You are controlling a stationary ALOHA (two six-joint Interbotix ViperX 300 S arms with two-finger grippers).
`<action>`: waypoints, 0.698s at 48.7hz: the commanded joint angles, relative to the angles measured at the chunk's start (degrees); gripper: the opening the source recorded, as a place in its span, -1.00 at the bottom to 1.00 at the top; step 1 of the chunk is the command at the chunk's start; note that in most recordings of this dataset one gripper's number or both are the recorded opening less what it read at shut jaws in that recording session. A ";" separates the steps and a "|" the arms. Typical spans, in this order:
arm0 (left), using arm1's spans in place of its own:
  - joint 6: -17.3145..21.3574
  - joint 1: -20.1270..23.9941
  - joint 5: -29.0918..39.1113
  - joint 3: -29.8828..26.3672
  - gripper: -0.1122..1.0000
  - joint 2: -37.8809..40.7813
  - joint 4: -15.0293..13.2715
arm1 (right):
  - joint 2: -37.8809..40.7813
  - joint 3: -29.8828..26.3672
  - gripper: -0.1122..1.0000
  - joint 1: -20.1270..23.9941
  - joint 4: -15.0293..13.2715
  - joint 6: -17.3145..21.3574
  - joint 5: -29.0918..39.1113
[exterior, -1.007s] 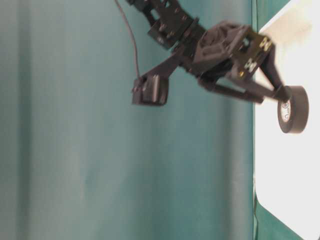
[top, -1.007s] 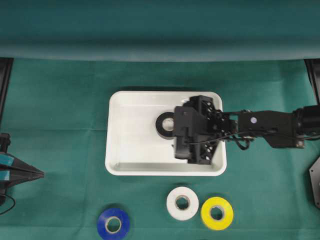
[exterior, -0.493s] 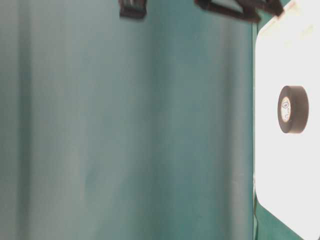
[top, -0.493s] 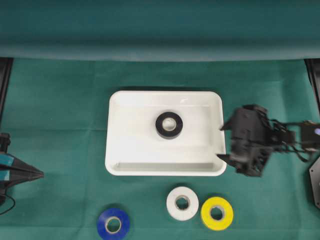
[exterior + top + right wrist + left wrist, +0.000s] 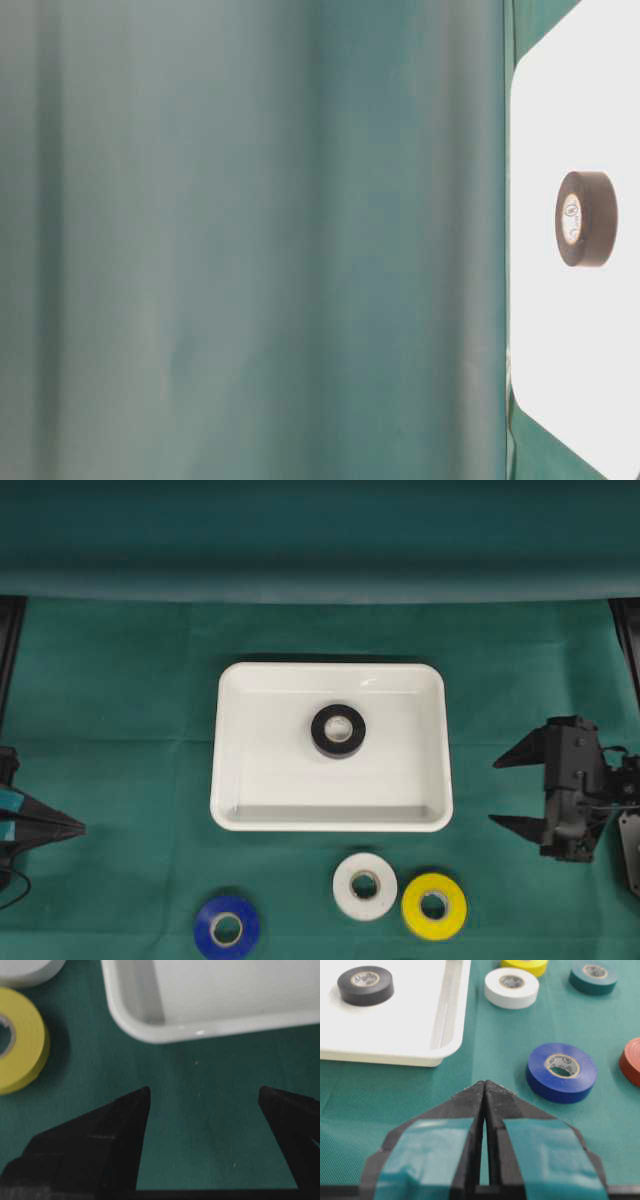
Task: Put the tape into the white case with the right arm.
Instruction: 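Withdraw the open right gripper to the right of the tray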
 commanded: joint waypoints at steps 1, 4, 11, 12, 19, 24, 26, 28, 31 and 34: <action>0.00 -0.09 -0.26 -0.62 -0.80 0.35 0.00 | -1.93 0.26 0.65 0.09 0.09 0.09 -0.44; 0.00 -0.09 -0.26 -0.62 -0.80 0.35 0.00 | -3.60 1.05 0.65 0.26 0.18 0.09 -0.44; 0.00 -0.09 -0.26 -0.62 -0.80 0.26 0.00 | -6.42 2.29 0.65 2.02 0.26 0.09 -0.35; 0.00 0.00 -0.26 -0.62 -0.80 0.35 0.00 | -6.77 2.37 0.65 2.55 0.26 0.18 -0.26; 0.00 -0.09 -0.26 -0.62 -0.80 0.35 0.00 | -8.96 2.99 0.64 7.91 0.35 0.18 -0.09; 0.00 0.00 -0.26 -0.62 -0.80 0.26 0.00 | -9.49 3.25 0.64 12.83 0.35 0.18 0.00; 0.00 -0.09 -0.26 -0.62 -0.80 0.35 0.00 | -9.58 3.43 0.64 14.85 0.35 0.18 0.09; 0.00 -0.09 -0.26 -0.62 -0.80 0.35 0.00 | -9.49 3.60 0.63 16.79 0.35 0.18 0.18; 0.00 0.00 -0.26 -0.62 -0.80 0.26 0.00 | -9.49 4.13 0.62 19.86 0.26 0.09 0.26; 0.00 -0.09 -0.26 -0.62 -0.80 0.35 0.00 | -9.58 4.48 0.61 22.24 0.09 -0.18 0.26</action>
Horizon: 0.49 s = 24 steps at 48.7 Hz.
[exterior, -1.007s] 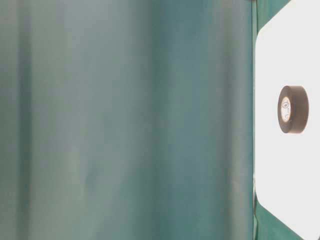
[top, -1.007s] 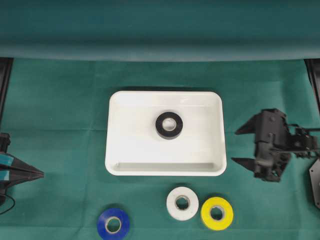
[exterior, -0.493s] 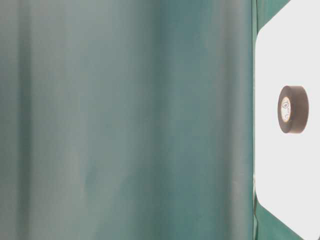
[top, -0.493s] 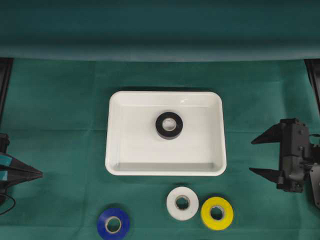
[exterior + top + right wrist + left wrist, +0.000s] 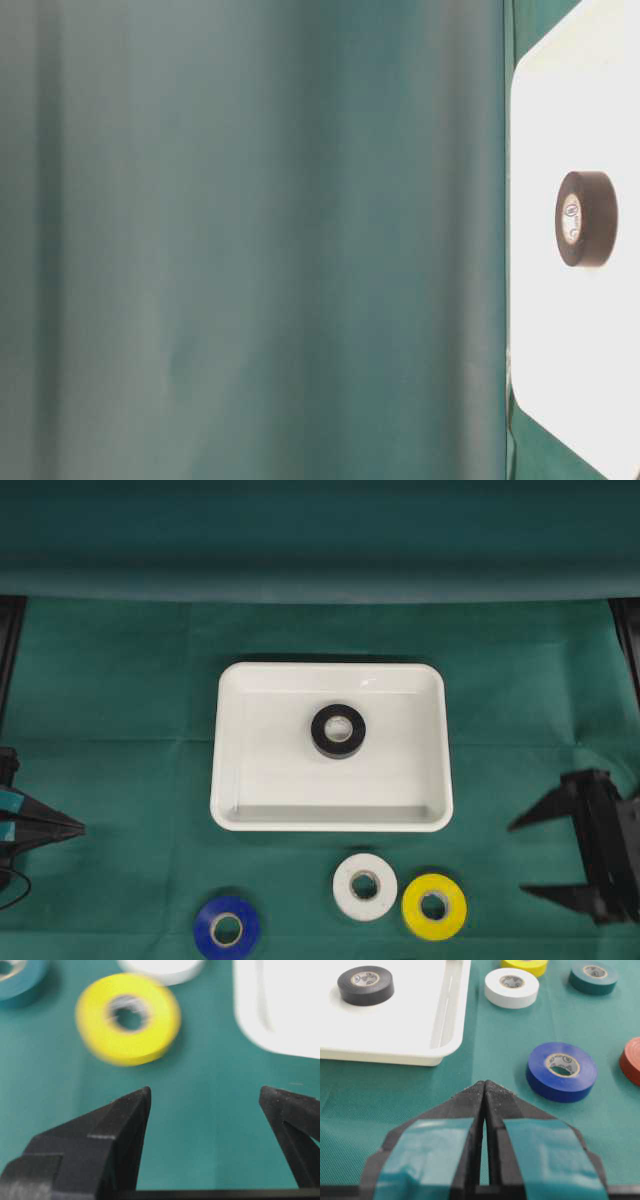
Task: Put the tape into the white case with the right arm.
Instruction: 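Withdraw the open right gripper to the right of the tray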
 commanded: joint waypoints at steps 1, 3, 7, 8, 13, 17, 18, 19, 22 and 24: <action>0.09 0.00 -0.26 -0.79 -0.80 0.44 0.00 | 0.00 -0.18 0.61 3.34 -0.09 -0.26 -0.18; 0.18 -0.09 -0.26 -0.79 -0.80 0.53 0.00 | 0.09 0.00 0.61 4.92 -0.18 -0.44 -0.18; 0.09 0.00 -0.26 -0.79 -0.80 0.53 0.00 | 0.26 0.09 0.60 8.09 -0.18 -0.44 -0.18; 0.09 -0.09 -0.26 -0.79 -0.80 0.53 0.00 | 0.26 0.09 0.60 8.79 -0.18 -0.44 -0.18; 0.09 -0.09 -0.26 -0.79 -0.80 0.53 0.00 | 1.05 0.00 0.60 12.30 -0.18 -0.53 -0.18; 0.09 0.00 -0.26 -0.79 -0.80 0.53 0.00 | 1.76 -0.18 0.59 14.68 -0.26 -0.70 -0.18; 0.09 -0.09 -0.26 -0.79 -0.80 0.53 0.00 | 2.02 -0.18 0.59 15.21 -0.26 -0.79 -0.18; 0.09 -0.09 -0.26 -0.79 -0.80 0.53 0.00 | 2.20 -0.26 0.59 15.64 -0.26 -0.88 -0.09; 0.09 -0.09 -0.26 -0.79 -0.80 0.53 0.00 | 2.81 -0.35 0.56 16.70 -0.26 -0.88 -0.09; 0.09 0.00 -0.26 -0.79 -0.80 0.44 0.00 | 3.25 -0.53 0.53 17.23 -0.26 -0.88 -0.09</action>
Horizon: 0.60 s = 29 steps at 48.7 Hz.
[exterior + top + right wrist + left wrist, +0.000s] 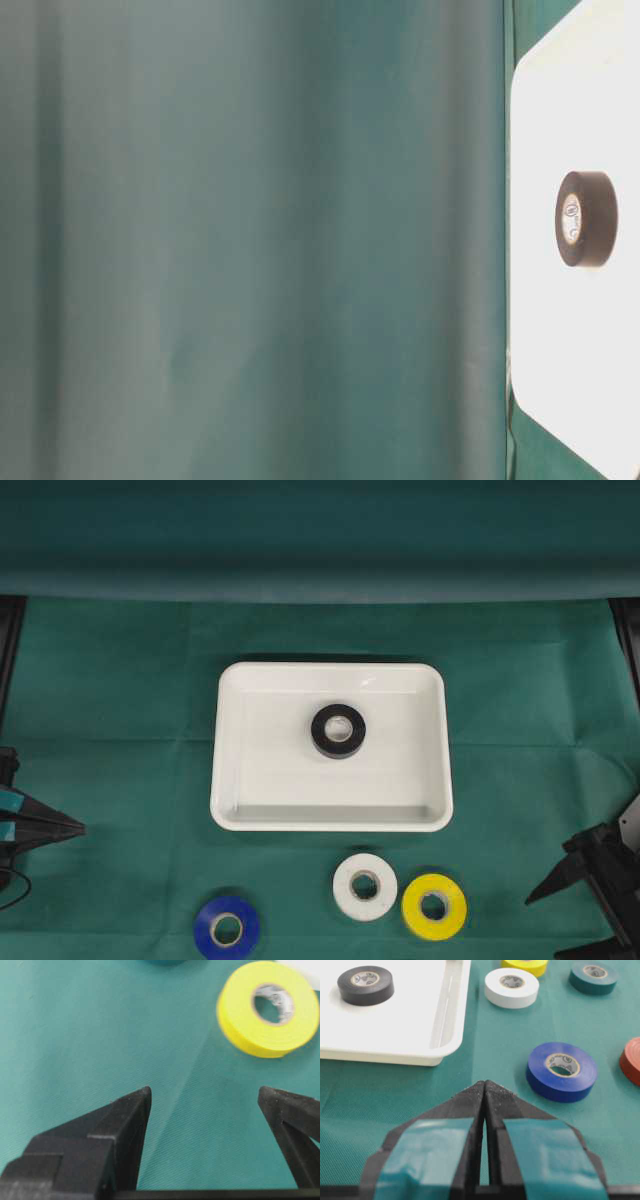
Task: Put the tape into the white case with the right arm.
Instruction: 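Withdraw the open right gripper to the right of the tray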
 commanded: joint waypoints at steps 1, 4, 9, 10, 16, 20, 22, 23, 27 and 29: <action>0.00 -0.09 -0.26 -0.79 -0.80 0.53 0.00 | 1.05 -1.23 0.51 1.14 -0.09 -0.09 -0.18; 0.00 -0.09 -0.26 -0.79 -0.80 0.53 0.00 | 1.67 -1.32 0.46 1.32 0.00 -0.26 -0.35; 0.00 -0.09 -0.26 -0.79 -0.80 0.53 0.00 | 2.81 -1.49 0.46 1.32 -0.18 -0.35 -0.70; 0.00 0.00 -0.26 -0.79 -0.80 0.53 0.00 | 3.08 -1.58 0.46 1.32 -0.26 -0.35 -0.70; 0.00 0.00 -0.26 -0.79 -0.80 0.44 0.00 | 4.66 -2.99 0.46 1.41 -0.97 -0.53 -1.32; 0.00 -0.09 -0.26 -0.79 -0.80 0.53 0.00 | 6.59 -4.75 0.46 1.67 -2.20 -0.53 -1.93; 0.00 -0.09 -0.26 -0.79 -0.80 0.44 0.00 | 7.82 -5.71 0.46 1.76 -2.90 -0.53 -2.29; 0.00 -0.09 -0.26 -0.79 -0.80 0.53 0.00 | 8.88 -6.50 0.46 1.85 -3.34 -0.53 -2.64; 0.00 0.00 -0.26 -0.79 -0.80 0.44 0.00 | 12.13 -8.53 0.46 2.11 -4.22 -0.53 -3.87; 0.00 -0.09 -0.26 -0.79 -0.80 0.53 0.00 | 13.97 -9.58 0.46 2.11 -4.31 -0.44 -4.57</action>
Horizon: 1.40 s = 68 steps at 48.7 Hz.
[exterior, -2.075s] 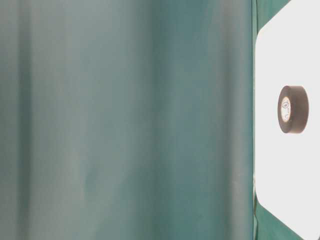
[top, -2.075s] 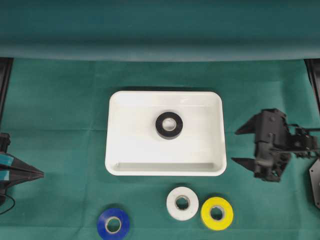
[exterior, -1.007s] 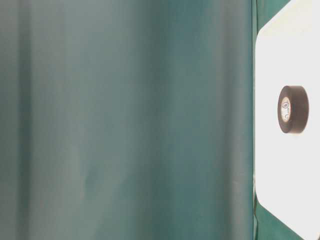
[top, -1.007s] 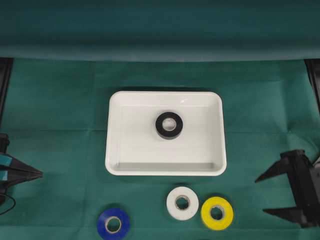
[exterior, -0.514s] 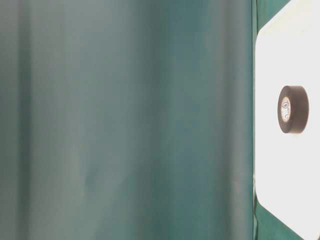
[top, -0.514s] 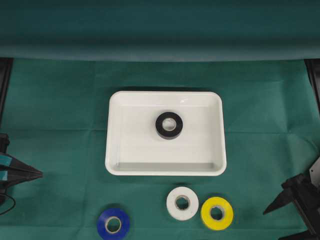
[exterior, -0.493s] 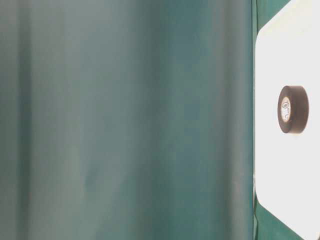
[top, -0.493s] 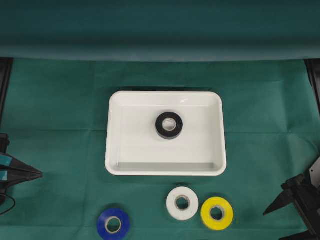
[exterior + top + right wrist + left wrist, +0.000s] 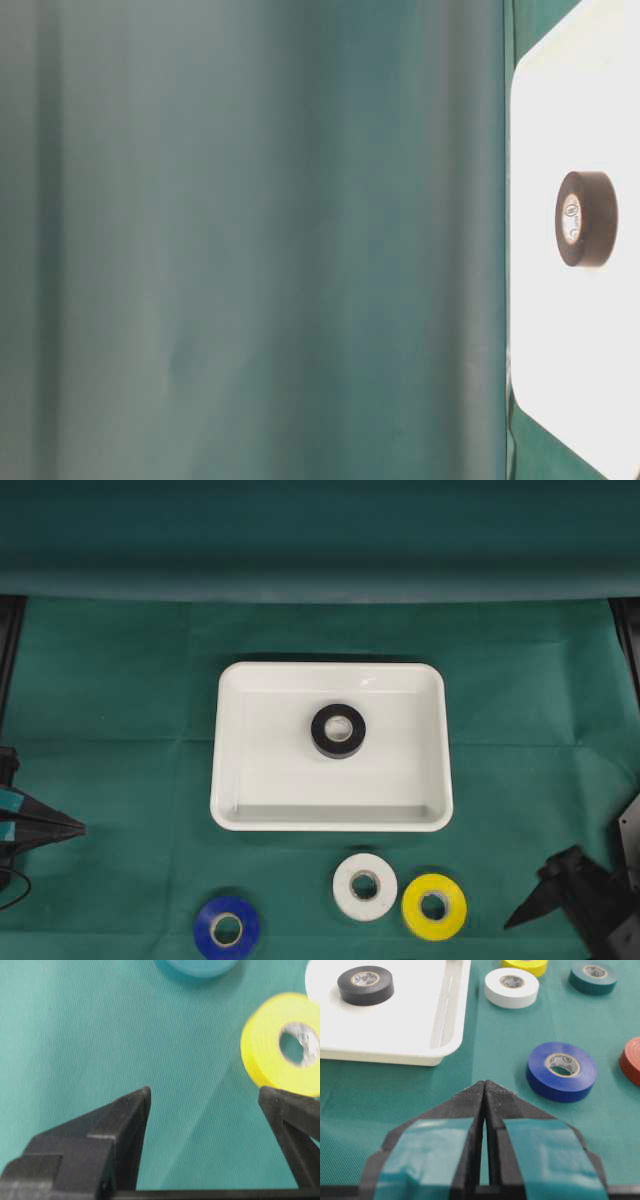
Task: Put the tape into the white case with the right arm.
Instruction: 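Withdraw the open right gripper to the right of the tray, then lower the right gripper onto the teal tape roll and grasp it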
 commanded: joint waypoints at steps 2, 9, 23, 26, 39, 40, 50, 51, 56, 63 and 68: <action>0.09 0.00 -0.26 -0.79 -0.80 0.53 -0.09 | 4.22 -3.78 0.46 0.53 -0.62 0.09 -2.37; 0.09 0.00 -0.26 -0.79 -0.80 0.53 -0.09 | 11.51 -7.91 0.46 0.79 -0.62 0.00 -5.45; 0.09 0.00 -0.26 -0.79 -0.80 0.53 -0.09 | 22.32 -16.96 0.45 1.85 -3.16 0.18 -6.33; 0.09 -0.09 -0.26 -0.79 -0.80 0.53 -0.09 | 23.99 -18.54 0.45 1.93 -3.69 0.18 -6.33; 0.09 0.00 -0.26 -0.79 -0.80 0.53 -0.09 | 29.44 -23.03 0.45 2.02 -4.04 0.44 -6.24; 0.09 -0.09 -0.18 -0.79 -0.80 0.53 -0.09 | 29.62 -23.29 0.45 1.93 -3.87 0.35 -6.24; 0.09 -0.09 -0.26 -0.79 -0.80 0.53 -0.09 | 30.06 -23.99 0.45 2.02 -4.04 0.62 -6.06; 0.09 -0.09 -0.26 -0.79 -0.80 0.53 -0.09 | 30.06 -23.99 0.45 2.02 -4.04 0.62 -6.06; 0.09 0.00 -0.26 -0.79 -0.80 0.53 -0.09 | 30.67 -23.91 0.45 2.02 -4.04 0.70 -5.98; 0.09 -0.09 -0.26 -0.79 -0.80 0.53 -0.09 | 32.78 -24.08 0.45 2.02 -4.04 0.79 -5.98; 0.09 0.00 -0.26 -0.79 -0.80 0.53 -0.09 | 34.10 -24.52 0.45 1.93 -4.04 0.79 -5.89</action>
